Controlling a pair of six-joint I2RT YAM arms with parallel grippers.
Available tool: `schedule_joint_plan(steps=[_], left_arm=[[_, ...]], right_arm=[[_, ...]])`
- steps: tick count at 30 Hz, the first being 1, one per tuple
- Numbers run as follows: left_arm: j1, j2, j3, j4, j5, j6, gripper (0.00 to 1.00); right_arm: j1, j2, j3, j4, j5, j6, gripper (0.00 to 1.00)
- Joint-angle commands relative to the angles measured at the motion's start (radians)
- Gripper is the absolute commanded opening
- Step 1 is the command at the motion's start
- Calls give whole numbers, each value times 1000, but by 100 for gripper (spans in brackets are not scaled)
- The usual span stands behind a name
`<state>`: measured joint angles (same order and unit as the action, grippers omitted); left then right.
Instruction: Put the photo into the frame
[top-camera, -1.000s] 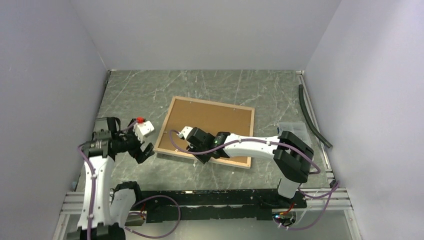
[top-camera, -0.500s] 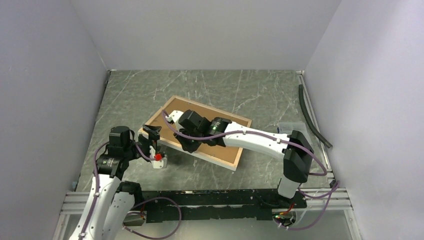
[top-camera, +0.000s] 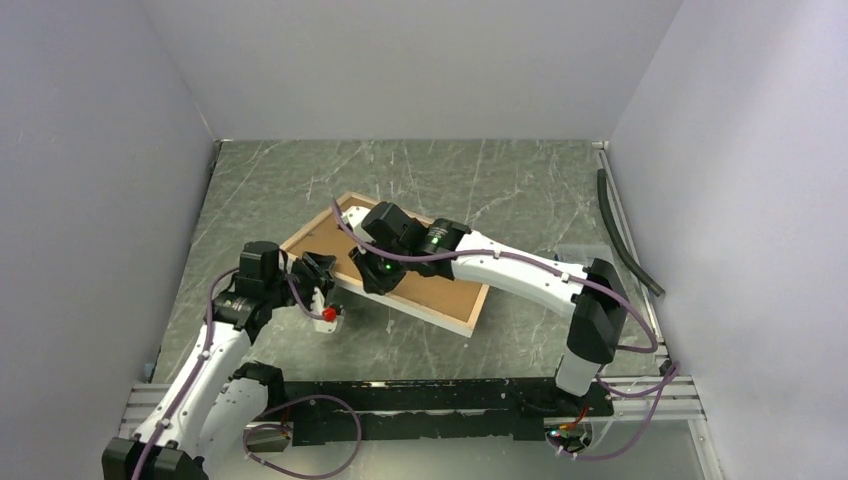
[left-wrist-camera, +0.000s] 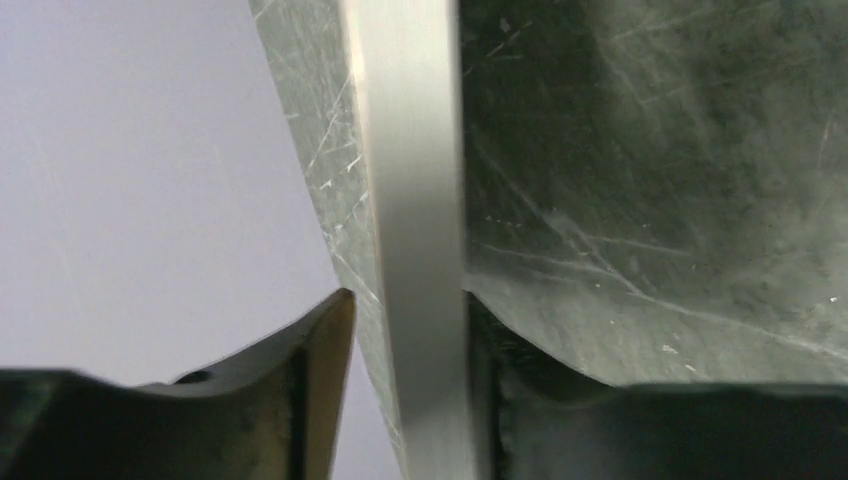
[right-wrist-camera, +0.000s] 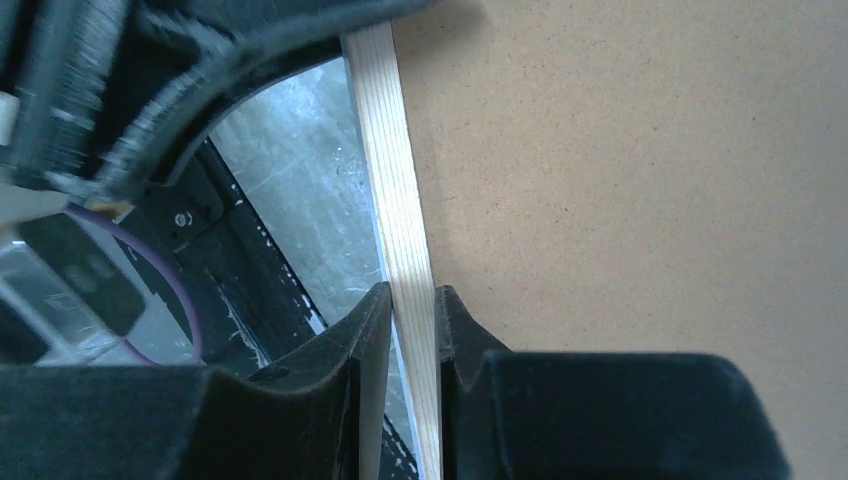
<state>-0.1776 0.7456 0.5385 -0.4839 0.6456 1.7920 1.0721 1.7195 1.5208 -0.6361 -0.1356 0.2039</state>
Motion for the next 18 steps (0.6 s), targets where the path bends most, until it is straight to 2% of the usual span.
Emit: schedule_joint_plan(steps=[1, 2, 4, 5, 6, 11, 18], left_arm=[[-39, 46, 57, 115, -46, -49, 33], [-49, 52, 78, 115, -51, -79, 23], [-62, 61, 128, 85, -55, -125, 14], [-67, 63, 151, 60, -53, -140, 13], [-70, 63, 171, 35, -49, -158, 12], [-74, 77, 282, -130, -27, -240, 10], [-75, 90, 364, -222, 7, -324, 10]], right_arm=[[-8, -68, 96, 1, -24, 12, 6], [-10, -77, 97, -6, -10, 5, 17], [-17, -98, 95, -20, 26, -11, 50], [-19, -111, 91, -26, 42, -29, 60], [-20, -125, 87, -35, 57, -52, 65], [-18, -188, 79, -122, 89, -173, 74], [3, -219, 31, -197, 102, -314, 76]])
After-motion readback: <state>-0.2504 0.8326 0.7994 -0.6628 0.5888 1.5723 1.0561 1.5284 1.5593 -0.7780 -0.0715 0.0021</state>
